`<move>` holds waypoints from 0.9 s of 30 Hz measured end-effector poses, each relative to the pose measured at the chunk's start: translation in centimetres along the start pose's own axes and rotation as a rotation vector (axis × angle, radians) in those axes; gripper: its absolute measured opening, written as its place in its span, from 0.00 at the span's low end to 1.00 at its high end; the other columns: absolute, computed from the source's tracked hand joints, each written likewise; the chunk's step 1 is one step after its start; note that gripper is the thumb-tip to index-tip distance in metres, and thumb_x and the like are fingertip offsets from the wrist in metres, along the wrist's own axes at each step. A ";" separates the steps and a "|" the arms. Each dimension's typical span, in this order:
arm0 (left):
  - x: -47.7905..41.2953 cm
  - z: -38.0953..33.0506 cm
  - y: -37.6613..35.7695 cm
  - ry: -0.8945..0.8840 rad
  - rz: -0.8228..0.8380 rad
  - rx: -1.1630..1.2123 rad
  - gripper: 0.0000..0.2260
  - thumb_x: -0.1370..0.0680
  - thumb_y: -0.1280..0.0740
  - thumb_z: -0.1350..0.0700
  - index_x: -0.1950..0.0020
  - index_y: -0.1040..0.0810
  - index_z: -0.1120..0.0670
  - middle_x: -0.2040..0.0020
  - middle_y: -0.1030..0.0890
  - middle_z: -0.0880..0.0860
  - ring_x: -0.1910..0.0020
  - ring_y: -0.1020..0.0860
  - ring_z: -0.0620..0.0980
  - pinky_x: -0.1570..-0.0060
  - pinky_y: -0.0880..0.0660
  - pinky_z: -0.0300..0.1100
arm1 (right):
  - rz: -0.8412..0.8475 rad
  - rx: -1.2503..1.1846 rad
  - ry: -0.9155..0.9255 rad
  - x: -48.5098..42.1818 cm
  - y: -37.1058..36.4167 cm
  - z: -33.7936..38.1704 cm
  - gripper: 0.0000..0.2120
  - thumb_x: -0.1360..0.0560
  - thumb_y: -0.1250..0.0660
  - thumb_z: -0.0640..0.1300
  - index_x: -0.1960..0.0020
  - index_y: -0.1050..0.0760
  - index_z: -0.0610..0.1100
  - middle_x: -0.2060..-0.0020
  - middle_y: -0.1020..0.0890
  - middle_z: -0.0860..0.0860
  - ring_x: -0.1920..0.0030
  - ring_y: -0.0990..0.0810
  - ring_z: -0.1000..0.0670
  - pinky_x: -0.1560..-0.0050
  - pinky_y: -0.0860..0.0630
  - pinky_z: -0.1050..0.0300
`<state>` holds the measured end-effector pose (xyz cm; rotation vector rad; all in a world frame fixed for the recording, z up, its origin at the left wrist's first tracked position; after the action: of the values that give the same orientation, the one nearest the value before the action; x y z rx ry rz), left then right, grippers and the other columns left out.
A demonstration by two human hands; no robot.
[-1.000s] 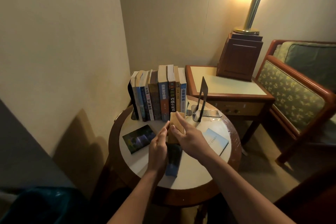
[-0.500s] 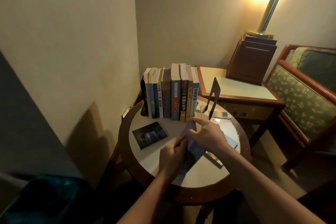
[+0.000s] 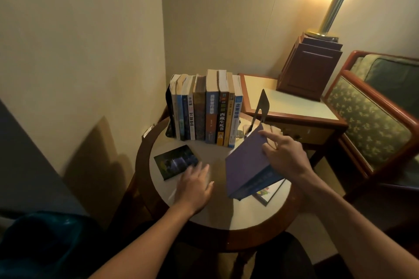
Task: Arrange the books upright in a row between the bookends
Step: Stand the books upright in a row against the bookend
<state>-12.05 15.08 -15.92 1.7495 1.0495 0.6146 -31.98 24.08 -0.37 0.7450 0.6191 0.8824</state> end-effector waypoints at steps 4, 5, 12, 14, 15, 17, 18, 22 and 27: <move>-0.3 2.9 -1.9 0.088 -0.010 -0.143 0.35 0.20 0.48 0.35 0.18 0.53 0.49 0.18 0.54 0.53 0.20 0.59 0.58 0.22 0.61 0.55 | -0.083 0.062 0.063 -1.6 1.4 -0.7 0.18 0.18 0.39 0.45 0.29 0.27 0.55 0.38 0.21 0.43 0.51 0.19 0.44 0.62 0.18 0.51; -0.3 3.6 -2.6 0.111 -0.020 -0.164 0.36 0.21 0.50 0.33 0.18 0.54 0.49 0.18 0.56 0.53 0.20 0.61 0.59 0.22 0.62 0.55 | -0.097 0.086 0.090 -1.9 1.6 -0.8 0.19 0.18 0.39 0.44 0.28 0.27 0.55 0.40 0.21 0.43 0.49 0.19 0.42 0.61 0.18 0.50; -1.2 4.7 -3.1 0.176 -0.048 -0.137 0.41 0.24 0.53 0.27 0.20 0.60 0.50 0.19 0.61 0.52 0.21 0.67 0.55 0.23 0.64 0.53 | -0.162 0.227 0.215 -6.2 1.4 -0.3 0.18 0.18 0.37 0.42 0.29 0.26 0.51 0.47 0.21 0.39 0.53 0.18 0.39 0.68 0.36 0.67; -1.4 4.9 -2.6 0.201 -0.048 -0.153 0.42 0.25 0.56 0.25 0.20 0.63 0.50 0.19 0.63 0.52 0.22 0.69 0.55 0.23 0.65 0.54 | -0.161 0.257 0.219 -7.5 0.9 0.2 0.18 0.18 0.38 0.42 0.28 0.27 0.49 0.47 0.21 0.38 0.53 0.18 0.37 0.68 0.37 0.67; -1.5 4.9 -2.6 0.196 -0.028 -0.162 0.43 0.26 0.58 0.24 0.20 0.63 0.50 0.19 0.64 0.53 0.22 0.70 0.55 0.23 0.65 0.54 | -0.165 0.264 0.215 -8.1 0.5 0.5 0.19 0.17 0.38 0.42 0.27 0.27 0.49 0.47 0.21 0.37 0.52 0.19 0.36 0.68 0.38 0.66; -1.9 4.8 -2.7 0.154 -0.004 -0.164 0.45 0.27 0.59 0.23 0.19 0.63 0.50 0.19 0.66 0.53 0.23 0.72 0.55 0.23 0.66 0.55 | -0.177 0.264 0.203 -9.2 -0.2 1.0 0.19 0.17 0.39 0.42 0.26 0.28 0.50 0.46 0.22 0.37 0.51 0.19 0.35 0.67 0.36 0.63; -2.1 4.6 -2.8 0.130 -0.007 -0.162 0.45 0.27 0.59 0.22 0.19 0.63 0.49 0.19 0.65 0.52 0.23 0.72 0.55 0.23 0.65 0.56 | -0.180 0.261 0.197 -9.8 -0.6 1.1 0.20 0.17 0.40 0.42 0.26 0.29 0.50 0.45 0.22 0.37 0.51 0.20 0.35 0.64 0.34 0.61; -2.8 4.5 -2.9 0.074 -0.006 -0.181 0.47 0.28 0.60 0.22 0.18 0.60 0.50 0.19 0.63 0.53 0.22 0.69 0.55 0.22 0.61 0.57 | -0.107 0.251 0.140 -13.3 -2.1 1.3 0.22 0.17 0.42 0.44 0.24 0.33 0.54 0.43 0.24 0.37 0.46 0.23 0.35 0.56 0.31 0.53; -3.6 4.1 -2.8 0.034 0.008 -0.202 0.46 0.26 0.58 0.23 0.18 0.57 0.51 0.19 0.61 0.53 0.21 0.68 0.55 0.22 0.61 0.57 | 0.033 0.259 0.139 -17.0 -4.2 2.2 0.34 0.19 0.37 0.44 0.19 0.50 0.51 0.40 0.23 0.37 0.46 0.21 0.37 0.55 0.26 0.47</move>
<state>-11.73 10.46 -19.95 1.5730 0.9692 0.7324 -36.94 7.13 0.58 0.9340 0.8575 0.8991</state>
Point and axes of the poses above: each hand's wrist, its own x-axis away from the middle knuckle, its own y-axis out of the back of the hand, z = x × y, the point moved 4 cm from there along -x, towards the middle knuckle
